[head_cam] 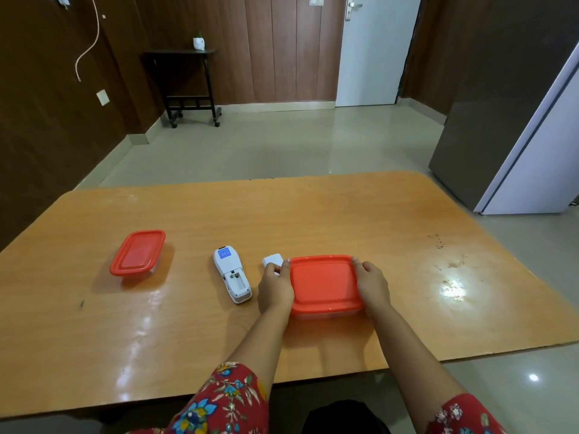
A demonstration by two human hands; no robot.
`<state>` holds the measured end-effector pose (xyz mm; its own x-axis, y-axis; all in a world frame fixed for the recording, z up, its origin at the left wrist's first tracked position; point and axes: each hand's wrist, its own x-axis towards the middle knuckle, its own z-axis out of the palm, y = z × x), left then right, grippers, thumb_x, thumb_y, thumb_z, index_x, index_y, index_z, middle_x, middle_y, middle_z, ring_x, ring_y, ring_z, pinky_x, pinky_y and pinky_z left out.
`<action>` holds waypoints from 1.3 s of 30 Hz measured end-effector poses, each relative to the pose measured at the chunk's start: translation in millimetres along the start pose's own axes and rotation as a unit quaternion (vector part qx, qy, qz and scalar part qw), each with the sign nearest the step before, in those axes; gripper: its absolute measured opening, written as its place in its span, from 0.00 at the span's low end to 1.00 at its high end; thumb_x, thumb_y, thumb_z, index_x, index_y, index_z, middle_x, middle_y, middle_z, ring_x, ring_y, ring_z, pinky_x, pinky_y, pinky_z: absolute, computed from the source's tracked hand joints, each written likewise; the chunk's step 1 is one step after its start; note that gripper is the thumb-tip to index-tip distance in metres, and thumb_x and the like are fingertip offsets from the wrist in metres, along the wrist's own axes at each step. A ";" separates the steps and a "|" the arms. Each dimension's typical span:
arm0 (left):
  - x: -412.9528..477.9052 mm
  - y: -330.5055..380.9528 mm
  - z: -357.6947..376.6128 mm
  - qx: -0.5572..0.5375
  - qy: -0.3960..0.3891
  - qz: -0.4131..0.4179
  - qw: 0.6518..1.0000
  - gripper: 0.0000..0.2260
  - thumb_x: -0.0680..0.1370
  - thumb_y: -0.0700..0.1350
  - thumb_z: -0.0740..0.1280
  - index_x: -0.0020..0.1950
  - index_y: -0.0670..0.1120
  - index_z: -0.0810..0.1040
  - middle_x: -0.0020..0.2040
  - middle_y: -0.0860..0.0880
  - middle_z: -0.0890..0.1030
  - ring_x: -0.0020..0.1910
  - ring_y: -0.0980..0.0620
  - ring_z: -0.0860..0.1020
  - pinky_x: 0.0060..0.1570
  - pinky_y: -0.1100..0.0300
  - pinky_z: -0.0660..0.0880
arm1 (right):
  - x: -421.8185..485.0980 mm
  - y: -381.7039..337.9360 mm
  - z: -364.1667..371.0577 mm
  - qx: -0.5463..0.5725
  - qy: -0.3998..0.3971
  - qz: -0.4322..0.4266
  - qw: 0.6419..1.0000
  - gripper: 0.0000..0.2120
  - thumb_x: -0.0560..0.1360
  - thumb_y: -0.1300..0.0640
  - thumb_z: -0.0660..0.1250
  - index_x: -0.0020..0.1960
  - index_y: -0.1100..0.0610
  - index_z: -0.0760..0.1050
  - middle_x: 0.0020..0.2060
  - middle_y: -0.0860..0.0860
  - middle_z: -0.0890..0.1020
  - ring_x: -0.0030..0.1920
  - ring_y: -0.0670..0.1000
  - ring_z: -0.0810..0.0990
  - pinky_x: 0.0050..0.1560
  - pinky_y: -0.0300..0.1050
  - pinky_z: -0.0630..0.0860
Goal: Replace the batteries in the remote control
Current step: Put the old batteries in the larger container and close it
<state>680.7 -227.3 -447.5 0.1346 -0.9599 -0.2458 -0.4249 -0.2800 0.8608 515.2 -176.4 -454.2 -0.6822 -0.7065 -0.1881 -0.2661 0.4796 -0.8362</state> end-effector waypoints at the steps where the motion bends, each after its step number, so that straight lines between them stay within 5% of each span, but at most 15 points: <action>1: 0.2 -0.3 1.0 0.000 0.009 0.007 1.000 0.17 0.79 0.59 0.57 0.41 0.46 0.68 0.41 0.46 0.78 0.40 0.44 0.75 0.38 0.57 0.67 | 1.0 1.2 1.4 -0.004 0.006 -0.002 1.000 0.22 0.79 0.41 0.55 0.34 0.55 0.67 0.35 0.54 0.76 0.43 0.59 0.76 0.40 0.49 0.66; 8: -0.2 -0.3 3.0 -0.017 0.029 0.012 0.999 0.17 0.78 0.57 0.59 0.36 0.47 0.64 0.35 0.48 0.75 0.36 0.45 0.72 0.36 0.57 0.65 | 2.0 4.3 2.4 0.006 0.020 -0.004 1.000 0.21 0.79 0.42 0.57 0.32 0.53 0.64 0.31 0.51 0.72 0.40 0.57 0.74 0.39 0.49 0.65; 11: -6.3 2.5 -3.0 -0.011 0.017 0.009 1.000 0.16 0.78 0.57 0.59 0.37 0.47 0.66 0.38 0.47 0.76 0.39 0.43 0.74 0.38 0.57 0.66 | -6.3 -1.1 -2.0 0.008 0.011 0.005 1.000 0.20 0.78 0.40 0.56 0.33 0.53 0.67 0.38 0.55 0.76 0.45 0.59 0.77 0.43 0.51 0.69; 14: -19.8 -2.4 -14.2 -0.023 0.019 0.011 0.999 0.17 0.78 0.60 0.57 0.44 0.47 0.72 0.43 0.47 0.80 0.43 0.45 0.77 0.41 0.57 0.68 | -14.9 -5.4 -10.4 0.010 -0.016 0.010 1.000 0.24 0.78 0.38 0.53 0.50 0.57 0.75 0.50 0.58 0.80 0.54 0.61 0.77 0.51 0.52 0.71; 17: -45.6 -21.9 -25.7 -0.063 0.051 0.029 0.996 0.16 0.78 0.59 0.57 0.50 0.48 0.75 0.46 0.51 0.80 0.44 0.51 0.76 0.43 0.58 0.67 | -38.0 8.1 -22.1 0.067 0.006 0.013 0.998 0.27 0.77 0.35 0.53 0.61 0.55 0.71 0.51 0.54 0.80 0.52 0.57 0.79 0.51 0.53 0.77; 21: -71.5 -44.9 -19.3 -0.063 0.012 0.098 0.993 0.17 0.80 0.55 0.57 0.60 0.47 0.77 0.57 0.51 0.79 0.55 0.53 0.76 0.56 0.55 0.73 | -69.4 31.9 -29.9 0.119 -0.015 -0.056 0.991 0.17 0.77 0.43 0.61 0.57 0.54 0.75 0.50 0.49 0.80 0.51 0.49 0.78 0.46 0.41 0.75; 23: -72.6 -34.6 -8.8 -0.078 0.007 0.113 0.991 0.16 0.81 0.53 0.57 0.62 0.45 0.76 0.59 0.50 0.76 0.56 0.54 0.74 0.56 0.58 0.70 | -63.0 35.3 -33.3 0.158 -0.026 -0.055 0.986 0.11 0.77 0.49 0.64 0.54 0.54 0.77 0.50 0.49 0.80 0.53 0.51 0.78 0.48 0.43 0.76; 27: -53.0 14.7 29.9 -0.113 -0.045 0.162 0.979 0.16 0.81 0.49 0.58 0.66 0.44 0.72 0.62 0.50 0.73 0.56 0.57 0.71 0.55 0.65 0.64 | -12.0 35.3 -50.2 0.267 -0.007 -0.027 0.963 0.14 0.78 0.52 0.64 0.60 0.56 0.75 0.55 0.54 0.80 0.57 0.54 0.78 0.55 0.53 0.76; 34: 19.6 109.4 150.1 -0.136 -0.175 0.183 0.958 0.20 0.81 0.49 0.59 0.71 0.45 0.65 0.62 0.51 0.64 0.58 0.56 0.68 0.58 0.64 0.63 | 138.1 28.7 -95.0 0.322 0.048 -0.077 0.942 0.14 0.79 0.55 0.62 0.62 0.58 0.74 0.54 0.53 0.79 0.57 0.52 0.76 0.54 0.44 0.71; 39: 78.3 145.2 237.8 -0.169 -0.238 0.176 0.940 0.20 0.80 0.46 0.61 0.71 0.44 0.67 0.65 0.48 0.66 0.62 0.54 0.69 0.62 0.62 0.65 | 245.0 33.3 -116.9 0.272 0.080 -0.133 0.950 0.16 0.80 0.56 0.60 0.64 0.63 0.72 0.56 0.57 0.79 0.56 0.51 0.76 0.48 0.30 0.72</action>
<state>416.7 -345.8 -447.7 -0.4104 -0.9116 -0.0220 -0.0479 -0.0026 0.9988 259.5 -272.7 -468.0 -0.7466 -0.6558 0.1115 -0.0819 -0.0758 -0.9938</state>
